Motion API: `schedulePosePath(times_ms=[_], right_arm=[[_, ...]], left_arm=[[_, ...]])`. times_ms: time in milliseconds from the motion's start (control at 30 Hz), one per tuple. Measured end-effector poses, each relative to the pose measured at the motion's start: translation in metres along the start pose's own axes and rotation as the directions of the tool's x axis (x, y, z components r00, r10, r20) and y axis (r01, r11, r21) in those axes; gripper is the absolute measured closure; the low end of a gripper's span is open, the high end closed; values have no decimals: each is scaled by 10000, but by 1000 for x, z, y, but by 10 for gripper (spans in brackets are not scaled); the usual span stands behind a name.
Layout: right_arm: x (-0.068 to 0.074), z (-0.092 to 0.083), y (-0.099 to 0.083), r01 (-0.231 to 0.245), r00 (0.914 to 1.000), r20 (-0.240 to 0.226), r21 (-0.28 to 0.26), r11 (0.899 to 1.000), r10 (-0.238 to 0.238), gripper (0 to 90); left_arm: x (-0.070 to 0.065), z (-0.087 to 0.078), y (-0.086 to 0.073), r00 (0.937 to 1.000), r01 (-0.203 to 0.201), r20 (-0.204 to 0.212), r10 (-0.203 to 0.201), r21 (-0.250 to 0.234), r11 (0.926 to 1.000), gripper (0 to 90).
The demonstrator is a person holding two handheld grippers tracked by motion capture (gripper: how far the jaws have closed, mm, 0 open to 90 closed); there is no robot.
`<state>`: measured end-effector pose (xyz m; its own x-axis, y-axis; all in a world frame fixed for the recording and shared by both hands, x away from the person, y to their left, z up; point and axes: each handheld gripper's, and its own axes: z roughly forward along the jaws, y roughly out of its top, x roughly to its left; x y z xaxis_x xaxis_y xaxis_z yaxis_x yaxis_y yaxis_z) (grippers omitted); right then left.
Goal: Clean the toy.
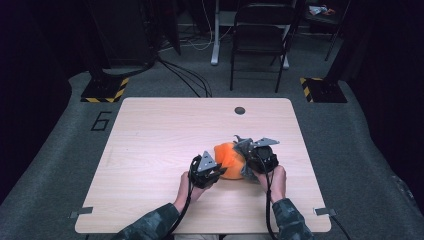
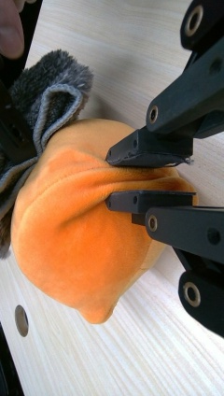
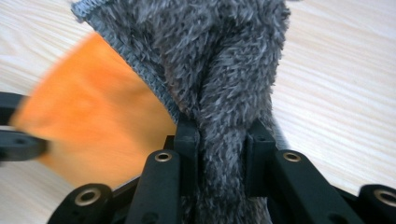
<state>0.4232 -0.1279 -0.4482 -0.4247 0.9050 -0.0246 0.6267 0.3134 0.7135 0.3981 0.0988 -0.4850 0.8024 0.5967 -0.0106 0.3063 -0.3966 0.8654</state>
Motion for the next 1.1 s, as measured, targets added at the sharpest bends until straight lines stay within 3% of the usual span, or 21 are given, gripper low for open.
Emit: schedulePosePath(times_ms=[300, 467, 600, 700, 767, 900, 967, 1033, 1100], right_arm=[[-18, 13, -12, -605, 9979, 273, 494, 9969, 592, 720], [-24, 18, -17, -629, 9973, 433, 704, 9955, 600, 721], [-29, 30, -26, -711, 9962, 586, 1276, 9893, 640, 720], [-31, 23, -20, -690, 9959, 652, 1102, 9915, 621, 720], [-31, 11, -14, -717, 9950, 743, 611, 9956, 671, 720], [-21, -12, -1, -403, 9986, 335, -195, 9990, 409, 720], [-11, -13, 3, -149, 9996, -229, -174, 9997, 145, 720], [-1, -7, 3, 262, 9994, -218, 107, 9996, -259, 721], [1, -2, 2, 359, 9993, -96, 140, 9993, -358, 721]], left_arm=[[1, 1, -1, 10000, 75, 28, -75, -73, 9999, 778], [1, 1, -1, 9999, 111, 20, -111, -74, 9999, 777], [7, 0, -2, 9996, 291, 33, -290, -109, 9995, 775], [9, 0, -3, 9993, 366, 17, -365, -151, 9992, 772], [10, 0, -3, 9992, 402, -6, -402, -194, 9990, 769], [10, 0, -3, 9992, 399, -41, -399, -191, 9990, 760], [10, 0, -3, 9991, 420, -57, -421, -175, 9990, 753], [11, -1, -3, 9988, 486, -66, -487, -148, 9987, 732], [13, -2, -3, 9989, 465, -87, -466, -144, 9988, 690]])
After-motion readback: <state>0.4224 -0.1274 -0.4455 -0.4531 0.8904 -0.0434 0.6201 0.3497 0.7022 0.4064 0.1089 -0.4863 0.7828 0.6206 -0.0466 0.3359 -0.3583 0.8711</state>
